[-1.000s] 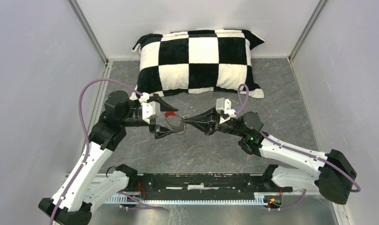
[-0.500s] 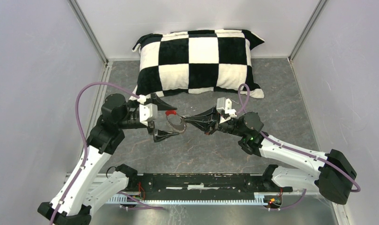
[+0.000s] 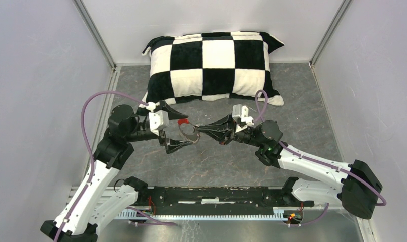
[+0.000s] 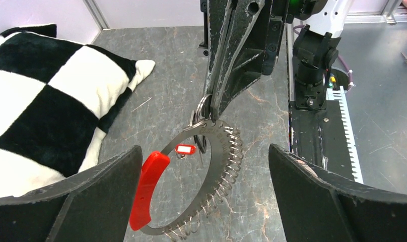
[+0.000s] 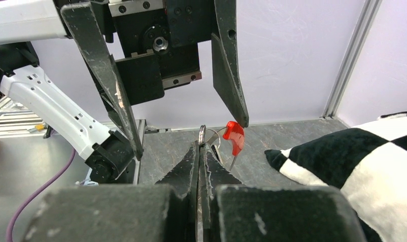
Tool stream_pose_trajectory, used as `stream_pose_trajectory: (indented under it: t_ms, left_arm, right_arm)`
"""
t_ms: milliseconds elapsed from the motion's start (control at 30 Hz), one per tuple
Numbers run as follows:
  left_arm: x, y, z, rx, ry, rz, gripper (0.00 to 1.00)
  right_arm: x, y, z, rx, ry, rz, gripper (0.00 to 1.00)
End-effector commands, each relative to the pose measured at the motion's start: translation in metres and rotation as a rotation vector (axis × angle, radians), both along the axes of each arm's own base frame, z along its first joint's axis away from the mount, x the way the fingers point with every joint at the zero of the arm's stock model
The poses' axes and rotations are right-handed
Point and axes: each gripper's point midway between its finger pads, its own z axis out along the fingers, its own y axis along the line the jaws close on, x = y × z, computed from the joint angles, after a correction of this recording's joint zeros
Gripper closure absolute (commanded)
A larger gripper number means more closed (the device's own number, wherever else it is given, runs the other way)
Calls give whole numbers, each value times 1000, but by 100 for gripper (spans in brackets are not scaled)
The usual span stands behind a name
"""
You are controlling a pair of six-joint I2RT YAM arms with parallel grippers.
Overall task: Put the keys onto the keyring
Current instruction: Adjust the key on the keyring.
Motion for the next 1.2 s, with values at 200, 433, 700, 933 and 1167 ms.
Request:
stream_pose_trajectory:
  t_ms: [200, 433, 700, 933, 1167]
  left_arm:
    - [-13, 2, 20, -7, -27, -29, 4]
    - [-14, 1, 14, 28, 26, -49, 6]
    - [-10, 4, 11, 38, 34, -10, 0]
    - [-12, 7, 15, 36, 0, -5, 0]
    - [-12, 8, 18, 37, -23, -3, 0]
  right_arm:
    - [-4, -16, 48, 213, -23, -19, 100]
    - [5, -21, 55, 187, -34, -91, 100]
    - [9, -26, 55, 166, -39, -129, 100]
    - [7, -28, 59, 208, -37, -119, 100]
    - [4, -31, 60, 213, -39, -114, 100]
